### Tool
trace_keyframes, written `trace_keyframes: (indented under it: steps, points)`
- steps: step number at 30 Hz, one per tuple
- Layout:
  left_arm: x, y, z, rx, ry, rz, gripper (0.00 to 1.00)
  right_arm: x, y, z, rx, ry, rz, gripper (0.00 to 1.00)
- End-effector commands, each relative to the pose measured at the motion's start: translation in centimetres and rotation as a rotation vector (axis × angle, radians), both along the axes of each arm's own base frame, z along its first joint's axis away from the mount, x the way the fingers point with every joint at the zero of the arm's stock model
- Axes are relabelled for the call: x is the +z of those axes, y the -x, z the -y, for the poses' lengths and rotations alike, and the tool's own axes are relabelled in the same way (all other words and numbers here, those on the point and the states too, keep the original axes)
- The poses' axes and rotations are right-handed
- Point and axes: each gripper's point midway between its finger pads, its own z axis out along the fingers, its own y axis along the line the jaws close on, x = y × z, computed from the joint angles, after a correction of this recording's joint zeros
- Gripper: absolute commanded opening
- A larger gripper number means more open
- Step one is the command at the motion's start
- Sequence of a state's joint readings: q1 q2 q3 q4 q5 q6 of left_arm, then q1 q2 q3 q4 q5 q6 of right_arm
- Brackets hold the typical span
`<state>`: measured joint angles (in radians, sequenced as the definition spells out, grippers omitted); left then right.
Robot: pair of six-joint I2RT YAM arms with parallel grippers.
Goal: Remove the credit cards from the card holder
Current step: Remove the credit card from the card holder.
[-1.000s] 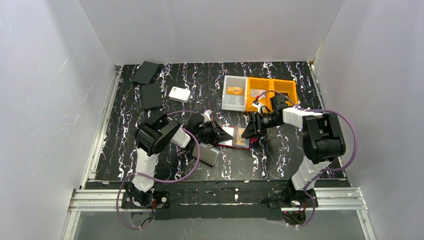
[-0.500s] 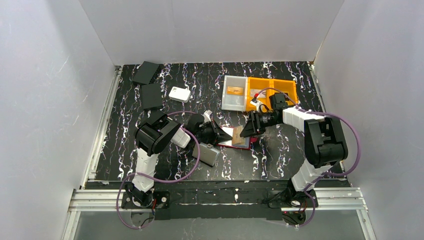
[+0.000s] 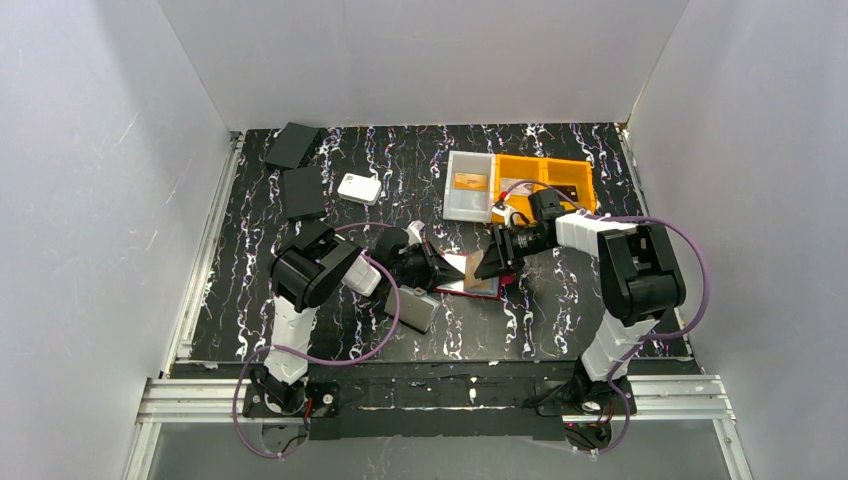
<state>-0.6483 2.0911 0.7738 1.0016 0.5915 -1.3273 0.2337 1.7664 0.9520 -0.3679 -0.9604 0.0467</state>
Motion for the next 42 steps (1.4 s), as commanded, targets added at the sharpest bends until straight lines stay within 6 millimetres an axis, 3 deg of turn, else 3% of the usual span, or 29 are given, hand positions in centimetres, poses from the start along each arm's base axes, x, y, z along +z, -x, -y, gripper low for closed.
trace_keyframes:
  steps: [1, 4, 6, 11, 12, 15, 17, 20, 24, 30, 34, 36, 42]
  points:
    - [0.2, 0.3, 0.3, -0.031, 0.0, 0.004, 0.03, 0.2, -1.0, -0.5, 0.013, 0.024, 0.039, 0.5]
    - [0.7, 0.2, 0.4, -0.036, 0.01, 0.014, 0.04, -0.2, -1.2, -0.3, 0.004, 0.05, 0.045, 0.47]
    - [1.1, 0.1, 0.5, -0.037, 0.015, 0.022, 0.08, -0.8, -1.4, 0.0, -0.006, 0.077, 0.048, 0.4]
    - [2.3, 0.1, 0.5, -0.039, 0.031, 0.047, 0.18, -1.6, -1.6, 0.8, -0.039, 0.104, 0.034, 0.03]
    - [2.7, 0.1, 0.5, -0.039, 0.039, 0.053, 0.22, -1.4, -1.7, 0.9, -0.051, 0.087, 0.03, 0.01]
    - [4.0, -0.2, 0.8, -0.034, 0.077, 0.066, 0.35, -0.6, -1.5, 0.8, -0.085, -0.032, -0.023, 0.01]
    - [4.2, -0.2, 0.7, -0.023, 0.083, 0.062, 0.38, -0.1, -1.4, 0.5, -0.102, -0.116, -0.094, 0.01]
    - [4.0, -0.1, 0.8, -0.028, 0.089, 0.045, 0.39, 1.1, -1.1, -0.1, -0.101, -0.248, -0.147, 0.01]
    - [6.0, -0.5, 1.5, -0.045, 0.142, 0.047, 0.38, 1.3, -0.9, -0.3, -0.082, -0.28, -0.169, 0.01]
    - [6.1, -0.2, 2.0, -0.054, 0.157, 0.024, 0.39, 1.6, -0.9, -0.3, -0.08, -0.294, -0.171, 0.01]
    - [7.6, -0.5, 2.5, -0.048, 0.208, 0.026, 0.36, 0.9, -0.7, -0.5, -0.088, -0.275, -0.192, 0.01]
    - [9.3, -1.0, 2.7, -0.035, 0.258, 0.039, 0.28, -0.3, -0.5, -0.5, -0.095, -0.212, -0.198, 0.01]
    - [10.0, -1.4, 3.0, -0.027, 0.278, 0.043, 0.24, -3.1, 0.2, 0.1, -0.063, -0.033, -0.186, 0.01]
